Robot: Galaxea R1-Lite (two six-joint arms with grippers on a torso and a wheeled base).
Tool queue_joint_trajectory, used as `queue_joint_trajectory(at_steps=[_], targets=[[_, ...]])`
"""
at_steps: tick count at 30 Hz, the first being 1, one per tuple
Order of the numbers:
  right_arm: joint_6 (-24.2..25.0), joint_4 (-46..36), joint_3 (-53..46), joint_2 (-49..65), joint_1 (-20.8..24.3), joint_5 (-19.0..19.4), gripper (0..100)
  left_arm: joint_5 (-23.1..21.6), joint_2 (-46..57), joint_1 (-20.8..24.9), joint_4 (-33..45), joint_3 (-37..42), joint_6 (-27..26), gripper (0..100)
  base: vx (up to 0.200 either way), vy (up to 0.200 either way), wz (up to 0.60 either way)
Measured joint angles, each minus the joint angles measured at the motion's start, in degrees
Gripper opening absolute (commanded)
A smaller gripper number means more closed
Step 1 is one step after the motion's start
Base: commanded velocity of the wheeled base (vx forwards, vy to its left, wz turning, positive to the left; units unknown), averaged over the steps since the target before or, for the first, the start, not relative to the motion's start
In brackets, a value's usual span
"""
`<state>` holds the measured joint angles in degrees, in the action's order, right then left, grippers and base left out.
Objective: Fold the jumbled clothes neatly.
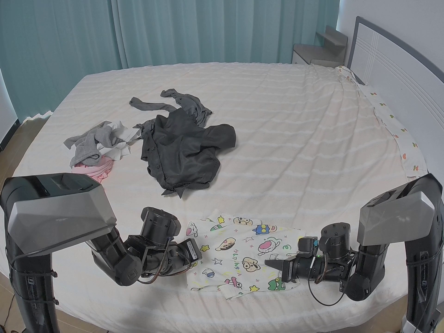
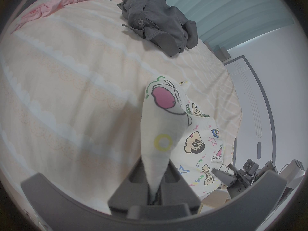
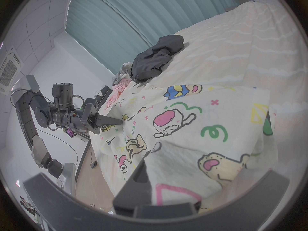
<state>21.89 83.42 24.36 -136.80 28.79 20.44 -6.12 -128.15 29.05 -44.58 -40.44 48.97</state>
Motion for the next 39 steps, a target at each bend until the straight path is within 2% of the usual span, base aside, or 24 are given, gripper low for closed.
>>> queue_joint_trajectory(at_steps=[6,39], targets=[[0.1,-0.1,0.0,0.0,0.0,0.0,0,0.1,0.0,0.0,1.5,-0.8,0.0,0,0.000,0.000,0.00],[0.0,-0.3,1.9,0.2,1.3,-0.1,0,1.4,1.0,-2.9,1.6,-0.4,0.0,0,0.000,0.200,0.00]])
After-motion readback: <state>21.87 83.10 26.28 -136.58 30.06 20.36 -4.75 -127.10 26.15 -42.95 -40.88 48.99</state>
